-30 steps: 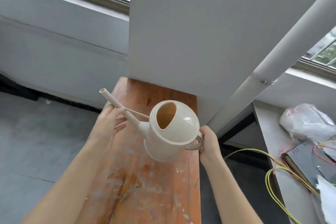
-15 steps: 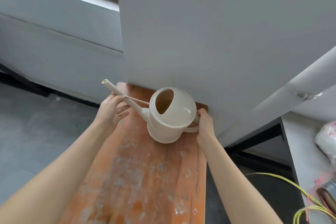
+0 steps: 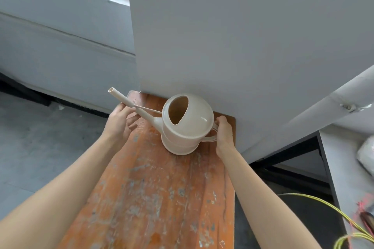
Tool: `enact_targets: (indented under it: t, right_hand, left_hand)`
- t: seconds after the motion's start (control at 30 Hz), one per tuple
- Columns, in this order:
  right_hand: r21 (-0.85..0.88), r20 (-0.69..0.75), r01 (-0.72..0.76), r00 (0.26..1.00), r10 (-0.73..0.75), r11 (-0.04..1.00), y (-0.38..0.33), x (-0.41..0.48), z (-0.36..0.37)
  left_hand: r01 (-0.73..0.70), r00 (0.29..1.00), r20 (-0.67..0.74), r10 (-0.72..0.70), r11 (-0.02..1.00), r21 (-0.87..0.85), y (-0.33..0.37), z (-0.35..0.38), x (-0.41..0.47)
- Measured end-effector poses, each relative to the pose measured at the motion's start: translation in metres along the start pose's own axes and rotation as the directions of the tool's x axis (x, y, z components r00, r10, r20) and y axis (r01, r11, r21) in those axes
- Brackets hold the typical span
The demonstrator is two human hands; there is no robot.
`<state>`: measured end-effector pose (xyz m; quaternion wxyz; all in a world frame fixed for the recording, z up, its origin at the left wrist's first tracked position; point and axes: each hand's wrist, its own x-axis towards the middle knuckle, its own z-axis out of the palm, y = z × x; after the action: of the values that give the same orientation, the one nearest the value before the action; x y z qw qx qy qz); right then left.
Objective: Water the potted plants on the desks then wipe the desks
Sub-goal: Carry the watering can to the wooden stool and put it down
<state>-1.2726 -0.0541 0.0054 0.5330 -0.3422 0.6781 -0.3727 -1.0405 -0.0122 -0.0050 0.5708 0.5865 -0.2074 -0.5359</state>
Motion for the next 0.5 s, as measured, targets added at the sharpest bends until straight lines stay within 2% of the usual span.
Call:
enact_targets:
  t: [0.1, 0.23, 0.33, 0.5]
  right_hand:
    - [-0.076, -0.031, 0.036, 0.999, -0.039, 0.996, 0.002, -0.006, 0.0]
    - [-0.224, -0.087, 0.123, 0.986, -0.146, 0.967, 0.021, -0.031, -0.015]
    - [-0.463, -0.125, 0.214, 0.945, -0.303, 0.86, 0.05, -0.069, -0.024]
    - [-0.67, 0.067, 0.345, 0.91, -0.409, 0.658, 0.101, -0.134, -0.019]
  left_hand:
    - [0.013, 0.999, 0.049, -0.016, 0.998, 0.066, -0.001, -0.001, -0.004]
    - [-0.011, 1.0, 0.008, 0.01, 0.96, 0.278, -0.012, -0.014, -0.031]
    - [-0.036, 0.998, 0.067, 0.011, 0.92, 0.391, -0.029, -0.027, -0.07]
    - [-0.09, 0.993, 0.113, 0.027, 0.794, 0.601, -0.066, -0.055, -0.13]
